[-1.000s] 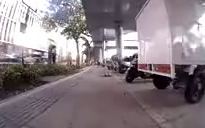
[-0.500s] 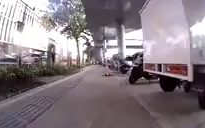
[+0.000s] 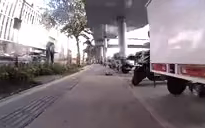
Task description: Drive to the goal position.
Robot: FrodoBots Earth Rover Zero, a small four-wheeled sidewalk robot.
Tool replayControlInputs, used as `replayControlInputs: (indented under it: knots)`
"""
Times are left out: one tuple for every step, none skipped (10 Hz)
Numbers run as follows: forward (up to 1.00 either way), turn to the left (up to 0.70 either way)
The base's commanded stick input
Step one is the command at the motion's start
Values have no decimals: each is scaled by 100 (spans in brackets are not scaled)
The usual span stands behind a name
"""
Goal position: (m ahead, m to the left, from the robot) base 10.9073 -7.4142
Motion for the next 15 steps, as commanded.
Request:
replayControlInputs:
  knots:
    - [45,0]
    - [45,0]
    - [45,0]
    - [45,0]
    - [45,0]
    - [45,0]
    - [45,0]
    - [45,0]
    - [45,0]
    - [45,0]
    - [45,0]
    - [45,0]
    - [45,0]
    - [45,0]
    - [45,0]
